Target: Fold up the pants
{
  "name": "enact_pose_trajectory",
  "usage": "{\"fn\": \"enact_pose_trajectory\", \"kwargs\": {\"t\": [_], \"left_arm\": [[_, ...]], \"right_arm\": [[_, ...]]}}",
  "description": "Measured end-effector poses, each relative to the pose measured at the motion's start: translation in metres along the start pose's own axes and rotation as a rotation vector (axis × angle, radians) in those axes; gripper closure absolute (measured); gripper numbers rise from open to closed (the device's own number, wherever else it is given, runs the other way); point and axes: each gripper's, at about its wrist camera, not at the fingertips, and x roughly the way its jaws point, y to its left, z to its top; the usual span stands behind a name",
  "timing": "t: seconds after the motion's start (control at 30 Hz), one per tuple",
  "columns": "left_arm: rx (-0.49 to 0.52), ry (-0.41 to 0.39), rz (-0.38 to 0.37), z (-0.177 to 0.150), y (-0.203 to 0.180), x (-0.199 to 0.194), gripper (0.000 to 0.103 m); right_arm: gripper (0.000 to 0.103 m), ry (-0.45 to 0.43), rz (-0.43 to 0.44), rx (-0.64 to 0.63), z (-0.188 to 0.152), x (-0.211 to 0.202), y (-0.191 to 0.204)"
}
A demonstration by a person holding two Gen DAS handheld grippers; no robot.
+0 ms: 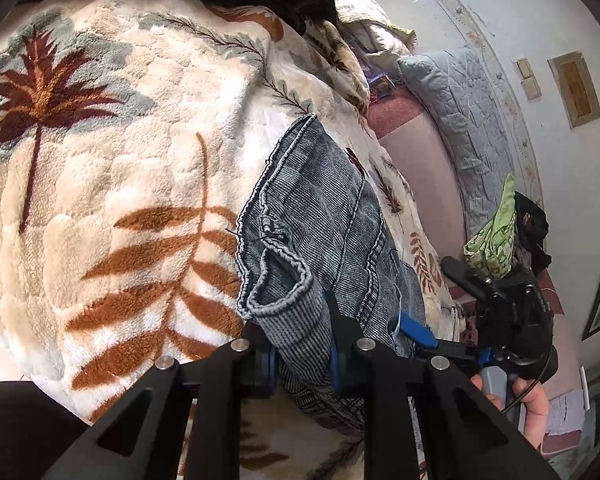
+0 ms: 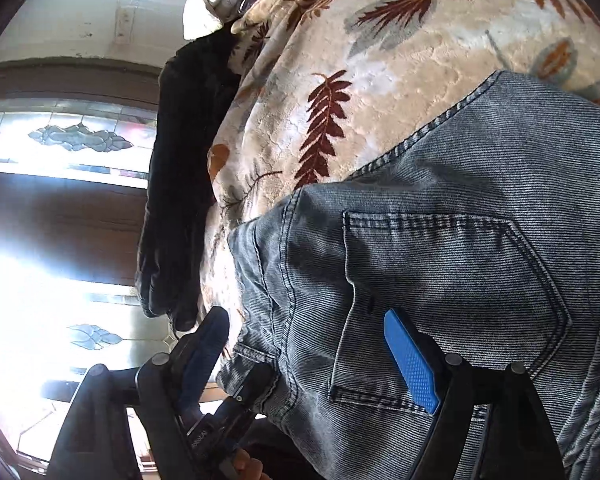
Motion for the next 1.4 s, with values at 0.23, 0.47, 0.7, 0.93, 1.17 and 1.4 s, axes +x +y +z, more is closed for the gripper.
{"fn": "enact_pose_trajectory", "kwargs": {"t": [0.23,0.47,0.7,0.93,1.17,1.4], "left_arm": [[-0.002,0.000,0.008,-0.002,0.002,0.000,0.083],[0.009,-0.011,0.023,-0.003,-0.002,0.001,0.084],[0.016,-0.017,0.030,-0.002,-0.005,0.002,0.083],[0.042,-0.031,0.053,-0.003,-0.009,0.004,0.083],[0.063,-0.045,0.078,-0.005,-0.013,0.006,0.083],[0.091,-0.061,0.097,-0.005,-0.016,0.005,0.083]], "right_arm": [[0.019,-0.014,-0.018,-0.084,0.016,0.005,0.045],[0.022,0.005,0.053,-0.062,0.055,0.072,0.043],[0.022,-0.061,0.032,-0.111,0.049,0.033,0.056],[0.021,-0.083,-0.013,-0.021,0.062,0.036,0.017],[0.018,-0.070,-0.095,-0.005,0.073,0.029,-0.008],[0.018,-0.196,0.022,-0.040,0.040,-0.035,-0.002]]}}
